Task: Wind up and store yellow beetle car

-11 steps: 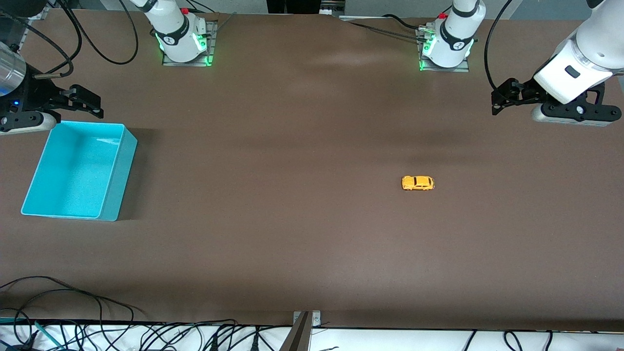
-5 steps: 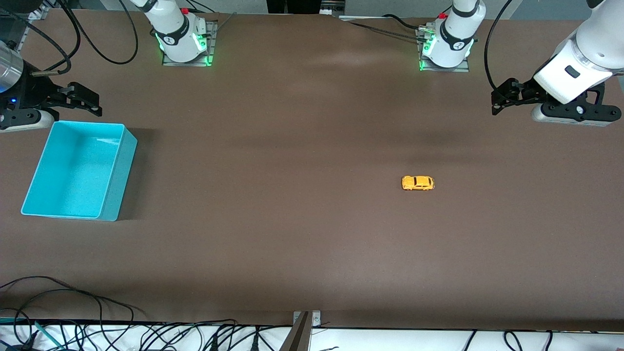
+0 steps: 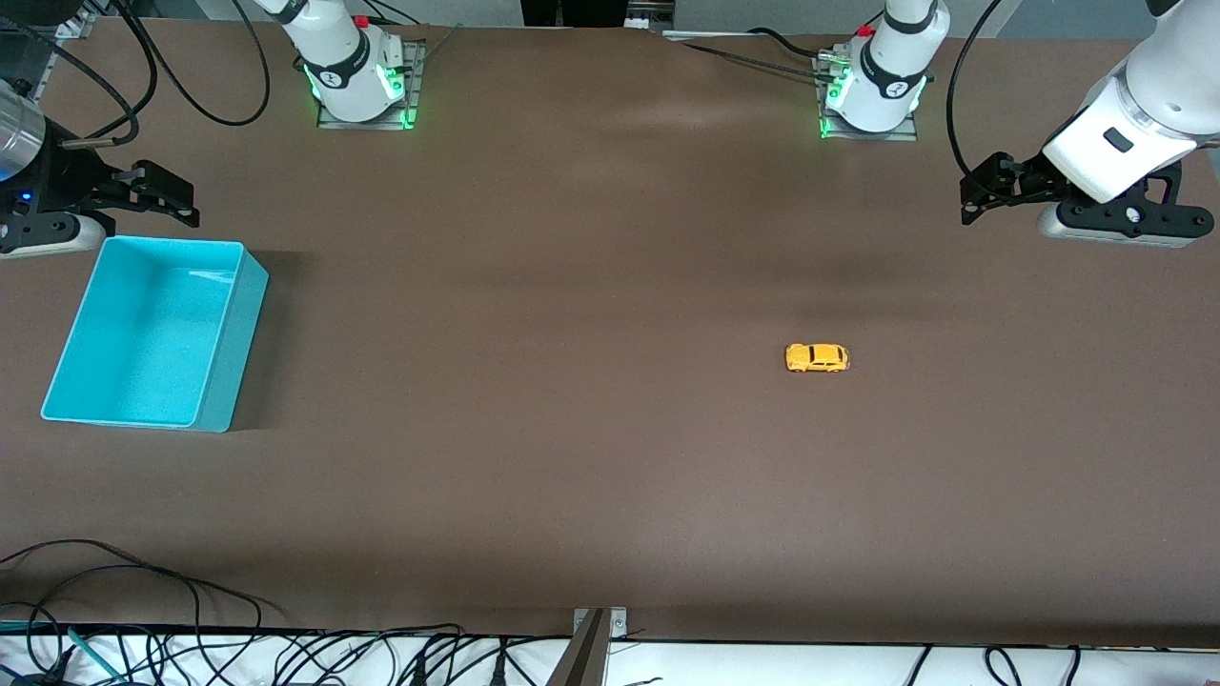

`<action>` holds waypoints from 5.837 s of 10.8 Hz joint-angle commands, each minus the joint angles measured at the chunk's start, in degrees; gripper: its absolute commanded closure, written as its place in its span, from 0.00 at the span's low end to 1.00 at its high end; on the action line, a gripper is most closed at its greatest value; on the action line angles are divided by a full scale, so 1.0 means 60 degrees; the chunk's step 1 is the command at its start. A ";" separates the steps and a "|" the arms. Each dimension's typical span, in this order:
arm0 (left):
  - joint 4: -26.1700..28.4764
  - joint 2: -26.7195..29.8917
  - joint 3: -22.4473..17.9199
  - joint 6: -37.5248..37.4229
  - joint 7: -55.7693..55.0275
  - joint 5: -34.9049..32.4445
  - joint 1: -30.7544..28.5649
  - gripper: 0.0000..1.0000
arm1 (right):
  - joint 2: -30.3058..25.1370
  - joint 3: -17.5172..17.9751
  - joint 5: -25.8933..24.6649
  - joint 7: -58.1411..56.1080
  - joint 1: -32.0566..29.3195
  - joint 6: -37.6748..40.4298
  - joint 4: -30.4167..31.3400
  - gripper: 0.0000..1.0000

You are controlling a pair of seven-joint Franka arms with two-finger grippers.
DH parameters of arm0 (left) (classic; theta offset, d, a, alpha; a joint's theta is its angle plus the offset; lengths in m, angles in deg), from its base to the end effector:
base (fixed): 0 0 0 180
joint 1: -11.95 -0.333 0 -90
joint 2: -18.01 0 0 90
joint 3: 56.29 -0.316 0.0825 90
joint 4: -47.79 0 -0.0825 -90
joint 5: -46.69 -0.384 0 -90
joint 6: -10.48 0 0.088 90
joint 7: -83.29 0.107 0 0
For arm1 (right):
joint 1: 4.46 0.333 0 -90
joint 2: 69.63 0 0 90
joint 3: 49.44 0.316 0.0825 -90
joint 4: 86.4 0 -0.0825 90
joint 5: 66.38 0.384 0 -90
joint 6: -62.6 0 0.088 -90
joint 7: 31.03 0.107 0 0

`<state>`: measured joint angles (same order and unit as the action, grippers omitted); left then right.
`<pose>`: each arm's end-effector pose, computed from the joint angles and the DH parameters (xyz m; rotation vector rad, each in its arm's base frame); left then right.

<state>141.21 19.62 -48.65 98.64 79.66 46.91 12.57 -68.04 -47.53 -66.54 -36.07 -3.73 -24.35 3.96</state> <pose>0.5353 -0.0791 0.6090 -3.1309 0.1263 0.0997 0.5556 0.0251 0.6017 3.1315 0.2102 -0.1370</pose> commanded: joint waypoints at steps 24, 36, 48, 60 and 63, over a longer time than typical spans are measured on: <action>-0.0320 -0.0268 0.0059 -0.0205 0.0209 0.0169 -0.0045 0.00 | -0.0030 -0.0010 0.0114 -0.0112 -0.0049 0.0209 -0.0148 0.00; -0.0086 -0.2228 0.0132 0.1125 0.7479 0.0784 -0.0308 0.00 | -0.0030 -0.0040 0.0158 -0.0127 -0.0079 0.0238 -0.0148 0.00; 0.5598 -0.3445 0.1802 1.0018 1.2074 -0.1704 -0.0689 0.00 | -0.0088 -0.0069 0.0173 -0.0112 -0.0093 0.0267 -0.0148 0.00; 0.5554 -0.4809 0.1787 1.1543 1.2118 -0.2623 -0.1012 0.41 | -0.0045 -0.0552 0.0393 -0.0478 -0.0137 0.0267 -0.0148 0.00; 0.5569 -0.4765 0.1787 1.1514 1.2103 -0.2761 -0.1158 0.86 | -0.0030 -0.0552 0.0393 -0.0478 -0.0137 0.0267 -0.0133 0.00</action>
<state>175.06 -8.81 -38.32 167.49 151.80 32.00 6.91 -68.09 -50.59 -65.50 -38.01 -4.33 -23.72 3.79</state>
